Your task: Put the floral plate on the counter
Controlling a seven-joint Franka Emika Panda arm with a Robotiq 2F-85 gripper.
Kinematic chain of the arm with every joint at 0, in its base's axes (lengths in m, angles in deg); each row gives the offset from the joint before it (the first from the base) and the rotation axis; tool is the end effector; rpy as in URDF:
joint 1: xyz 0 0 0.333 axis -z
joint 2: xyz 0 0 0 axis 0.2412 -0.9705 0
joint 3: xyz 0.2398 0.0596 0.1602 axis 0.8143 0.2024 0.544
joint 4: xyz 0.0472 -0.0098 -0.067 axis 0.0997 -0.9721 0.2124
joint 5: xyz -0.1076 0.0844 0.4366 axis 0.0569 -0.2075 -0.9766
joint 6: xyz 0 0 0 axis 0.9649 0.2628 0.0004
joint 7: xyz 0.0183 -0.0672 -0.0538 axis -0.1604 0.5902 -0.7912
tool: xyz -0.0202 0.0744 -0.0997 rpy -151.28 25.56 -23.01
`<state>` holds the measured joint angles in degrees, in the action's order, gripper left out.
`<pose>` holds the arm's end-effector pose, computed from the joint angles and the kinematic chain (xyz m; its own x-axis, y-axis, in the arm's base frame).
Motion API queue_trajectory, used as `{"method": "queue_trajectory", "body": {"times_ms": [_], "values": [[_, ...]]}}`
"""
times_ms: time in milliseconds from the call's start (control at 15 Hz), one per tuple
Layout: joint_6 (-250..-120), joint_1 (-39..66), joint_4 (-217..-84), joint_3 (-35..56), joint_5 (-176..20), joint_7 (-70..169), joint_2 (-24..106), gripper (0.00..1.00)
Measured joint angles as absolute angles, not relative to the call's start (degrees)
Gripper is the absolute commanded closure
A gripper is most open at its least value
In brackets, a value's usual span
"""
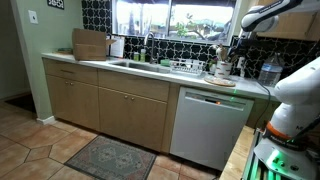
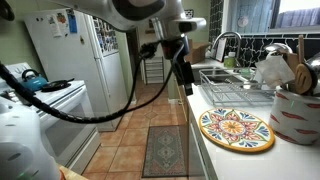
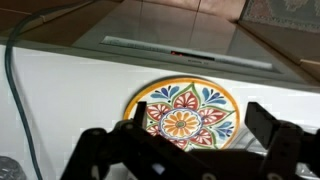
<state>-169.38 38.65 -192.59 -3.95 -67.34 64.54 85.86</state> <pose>0.3557 -0.3608 0.4743 0.5406 -0.8097 0.2282 -0.8310 -0.5562 -0.0051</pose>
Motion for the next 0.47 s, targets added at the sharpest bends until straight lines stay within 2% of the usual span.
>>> {"method": "queue_trajectory", "body": {"times_ms": [200,467], "values": [[-162.8,38.4,-193.2,0.4,-67.1,58.4,93.3,0.00],[-159.7,37.0,-194.3,1.6,-67.1,51.0,98.4,0.00]]}}
